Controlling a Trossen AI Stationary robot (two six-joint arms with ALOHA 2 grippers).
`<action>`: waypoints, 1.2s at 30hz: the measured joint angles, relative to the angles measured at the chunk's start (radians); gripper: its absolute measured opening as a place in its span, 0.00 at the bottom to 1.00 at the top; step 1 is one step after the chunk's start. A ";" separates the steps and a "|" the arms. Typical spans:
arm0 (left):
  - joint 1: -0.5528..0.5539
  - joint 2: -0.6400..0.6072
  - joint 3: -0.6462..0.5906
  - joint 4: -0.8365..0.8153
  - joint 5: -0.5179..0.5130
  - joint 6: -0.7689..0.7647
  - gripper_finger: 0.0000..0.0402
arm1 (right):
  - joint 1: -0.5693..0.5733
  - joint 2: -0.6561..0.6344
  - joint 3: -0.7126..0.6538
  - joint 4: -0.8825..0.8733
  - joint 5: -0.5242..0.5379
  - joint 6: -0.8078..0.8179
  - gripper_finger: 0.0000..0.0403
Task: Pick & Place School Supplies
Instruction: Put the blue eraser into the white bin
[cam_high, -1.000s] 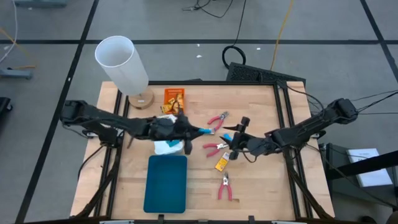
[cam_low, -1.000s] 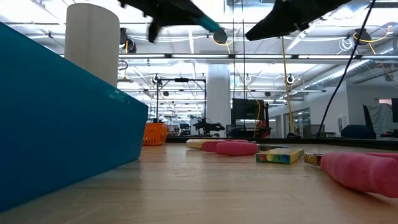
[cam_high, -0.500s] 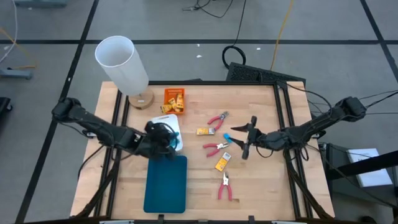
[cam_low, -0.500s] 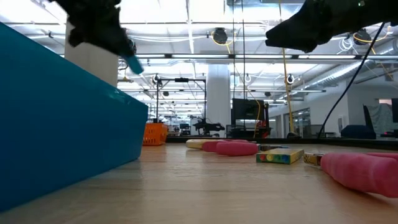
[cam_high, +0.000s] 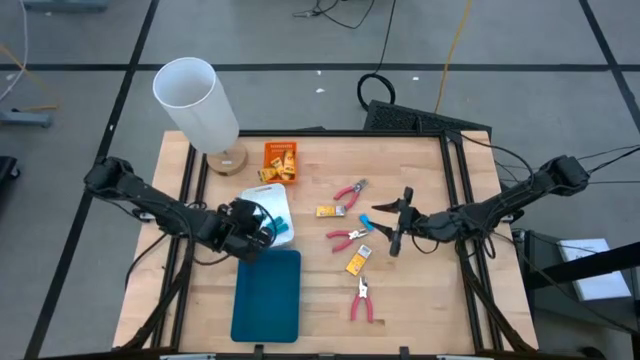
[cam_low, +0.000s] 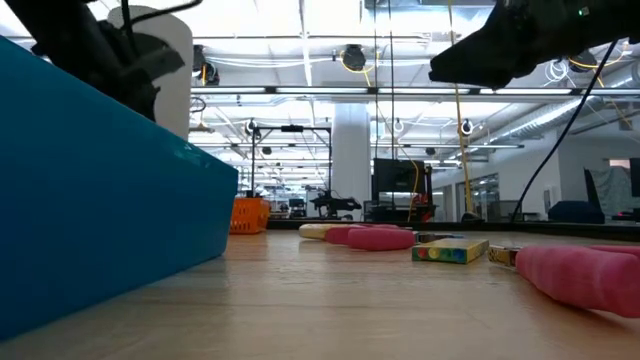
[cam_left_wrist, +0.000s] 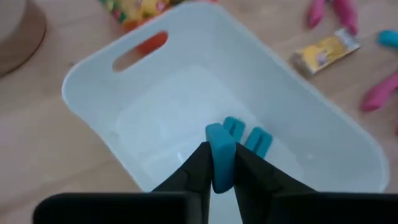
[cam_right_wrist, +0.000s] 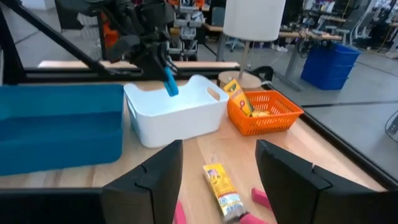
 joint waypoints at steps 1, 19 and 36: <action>0.007 0.000 -0.004 0.000 0.015 -0.001 0.15 | 0.000 0.000 0.000 -0.010 0.000 0.001 0.49; 0.094 -0.004 -0.006 0.114 0.039 0.113 0.46 | -0.066 0.105 0.001 -0.239 0.007 0.210 0.50; 0.128 -0.034 -0.005 0.603 0.069 0.637 0.51 | -0.211 0.509 0.003 -0.164 -0.226 0.454 0.51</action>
